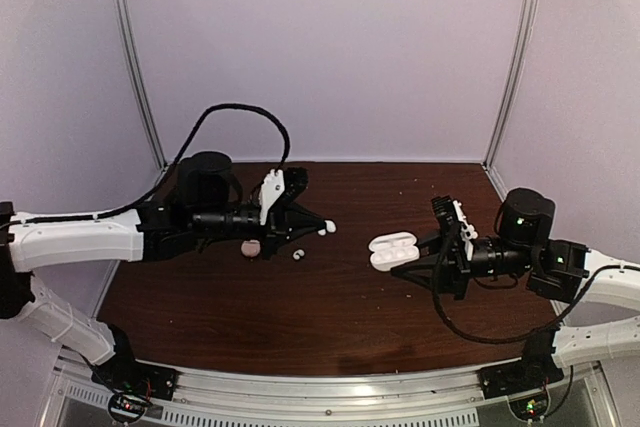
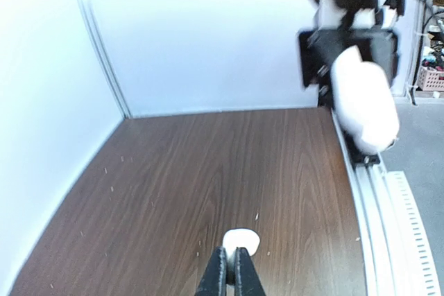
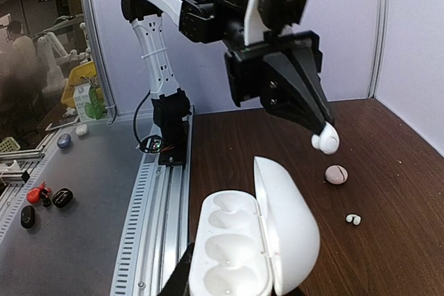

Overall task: Insert the wireless bluetooth earbuds into the charging case
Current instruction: Insert the left earbud into the left side groove of the charging case, then adjust the left earbud in the left side groove of the charging case.

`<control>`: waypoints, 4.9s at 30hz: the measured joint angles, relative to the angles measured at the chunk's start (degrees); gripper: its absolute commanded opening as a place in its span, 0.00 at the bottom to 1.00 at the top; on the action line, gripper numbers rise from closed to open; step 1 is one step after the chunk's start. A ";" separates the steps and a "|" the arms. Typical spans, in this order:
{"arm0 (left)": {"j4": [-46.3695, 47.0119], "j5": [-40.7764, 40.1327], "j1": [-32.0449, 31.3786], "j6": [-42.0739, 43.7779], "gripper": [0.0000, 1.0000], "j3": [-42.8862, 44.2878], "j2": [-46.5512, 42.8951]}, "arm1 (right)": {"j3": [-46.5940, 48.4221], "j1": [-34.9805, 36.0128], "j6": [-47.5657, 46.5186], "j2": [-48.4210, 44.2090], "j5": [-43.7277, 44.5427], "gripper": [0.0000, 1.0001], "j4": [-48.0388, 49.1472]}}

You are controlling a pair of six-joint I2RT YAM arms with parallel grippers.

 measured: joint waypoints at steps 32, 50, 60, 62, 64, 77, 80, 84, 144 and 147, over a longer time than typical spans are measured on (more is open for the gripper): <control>-4.00 -20.76 -21.99 10.27 0.00 6.58 -2.12 | 4.24 4.81 -4.63 4.85 5.66 0.00 -3.17; -6.23 -21.75 -21.92 10.25 0.00 9.49 1.36 | 4.50 4.81 -4.42 4.57 9.70 0.00 -4.28; -8.79 -20.48 -21.92 10.49 0.01 10.43 1.36 | 4.50 4.87 -4.61 4.33 9.70 0.00 -5.27; -10.16 -20.31 -21.94 10.49 0.00 11.23 1.49 | 4.50 4.98 -4.70 4.35 9.66 0.00 -5.31; -11.78 -20.09 -21.92 10.49 0.00 12.31 1.90 | 4.52 5.16 -5.05 4.35 9.60 0.00 -5.55; -19.23 -18.71 -21.92 10.10 0.00 16.17 4.66 | 4.94 6.25 -7.91 4.66 10.32 0.00 -10.21; -20.55 -18.40 -21.92 9.97 0.00 16.74 5.25 | 4.98 6.73 -8.66 4.74 11.08 0.00 -11.32; -20.85 -18.40 -21.92 9.81 0.01 16.83 5.46 | 5.03 6.88 -8.83 4.74 11.47 0.00 -12.00; -20.44 -22.51 -22.64 9.97 0.05 15.93 2.45 | 5.03 7.76 -5.66 5.05 14.25 0.00 -6.56; -20.48 -22.40 -22.69 9.97 0.05 15.96 2.49 | 5.01 7.76 -5.90 5.03 13.86 0.00 -6.64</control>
